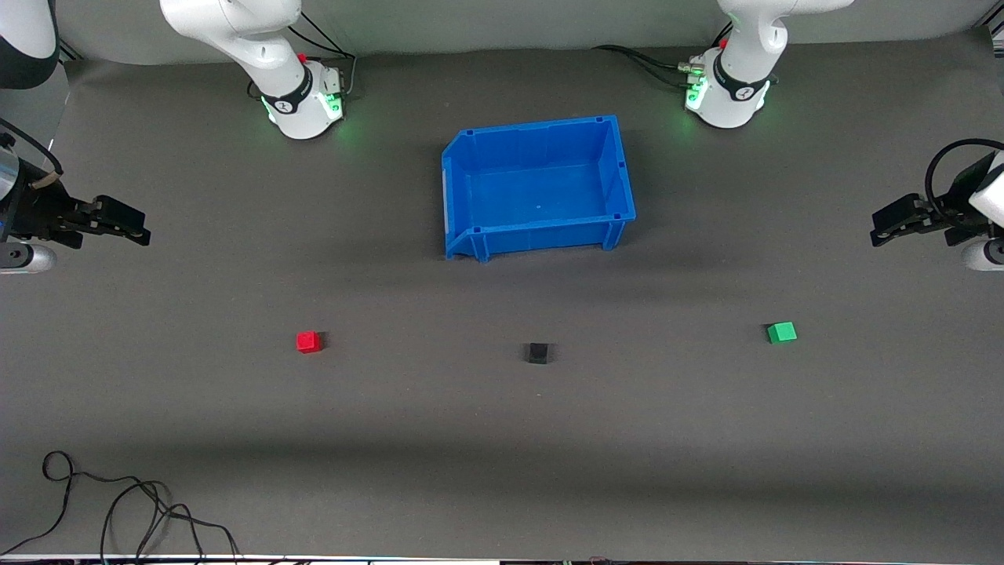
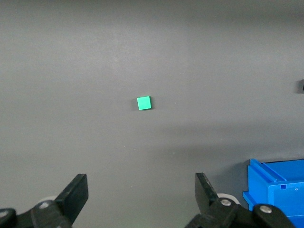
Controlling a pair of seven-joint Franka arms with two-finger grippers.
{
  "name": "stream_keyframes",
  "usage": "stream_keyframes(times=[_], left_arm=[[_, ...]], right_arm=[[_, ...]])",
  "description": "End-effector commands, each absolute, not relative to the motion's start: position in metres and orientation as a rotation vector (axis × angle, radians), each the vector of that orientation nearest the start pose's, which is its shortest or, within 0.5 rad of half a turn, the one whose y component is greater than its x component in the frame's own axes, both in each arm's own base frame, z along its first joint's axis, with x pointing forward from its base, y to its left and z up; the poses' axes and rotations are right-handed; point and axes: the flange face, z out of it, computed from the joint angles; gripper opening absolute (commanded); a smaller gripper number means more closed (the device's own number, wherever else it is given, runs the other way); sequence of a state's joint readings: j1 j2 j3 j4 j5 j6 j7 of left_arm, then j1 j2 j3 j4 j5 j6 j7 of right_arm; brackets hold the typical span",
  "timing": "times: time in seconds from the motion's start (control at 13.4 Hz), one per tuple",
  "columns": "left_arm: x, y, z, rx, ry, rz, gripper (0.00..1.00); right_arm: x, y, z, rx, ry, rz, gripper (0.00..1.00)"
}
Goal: Attach green and red cubes to black cube
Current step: 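Reach the left gripper to the green cube while the right gripper reaches the red cube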
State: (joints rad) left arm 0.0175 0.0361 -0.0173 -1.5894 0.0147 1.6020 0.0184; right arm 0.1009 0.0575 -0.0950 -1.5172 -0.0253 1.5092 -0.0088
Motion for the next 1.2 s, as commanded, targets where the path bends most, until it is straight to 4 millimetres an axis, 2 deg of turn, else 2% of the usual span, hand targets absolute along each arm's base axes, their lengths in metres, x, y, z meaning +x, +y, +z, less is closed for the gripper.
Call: stream_keyframes(times=[0.0, 0.22, 0.6, 0.67, 0.82, 0.97, 1.12], left_arm=[[0.566, -0.006, 0.602, -3.131, 0.034, 0.024, 1.0], [0.567, -0.006, 0.602, -3.133, 0.037, 0.022, 1.0], [0.572, 0.003, 0.586, -3.127, 0.013, 0.067, 1.0], [0.575, 0.003, 0.579, -3.137, 0.008, 0.077, 0.99], [0.589, 0.002, 0.551, -3.162, -0.018, 0.085, 0.99], [0.6, 0.006, 0.525, -3.147, -0.03, 0.065, 0.98], [0.616, 0.007, 0.485, -3.133, -0.074, 0.129, 0.97]], right_arm=[[0.569, 0.002, 0.617, -3.206, 0.003, 0.087, 1.0], [0.569, 0.002, 0.617, -3.201, 0.01, 0.089, 1.0], [0.569, 0.003, 0.616, -3.197, 0.013, 0.091, 1.0], [0.569, 0.001, 0.617, -3.197, 0.017, 0.087, 1.0], [0.569, 0.0, 0.618, -3.195, 0.056, 0.083, 1.0], [0.57, 0.004, 0.624, -3.176, 0.346, 0.053, 1.0], [0.571, 0.012, 0.629, -3.116, 0.653, 0.029, 1.0]])
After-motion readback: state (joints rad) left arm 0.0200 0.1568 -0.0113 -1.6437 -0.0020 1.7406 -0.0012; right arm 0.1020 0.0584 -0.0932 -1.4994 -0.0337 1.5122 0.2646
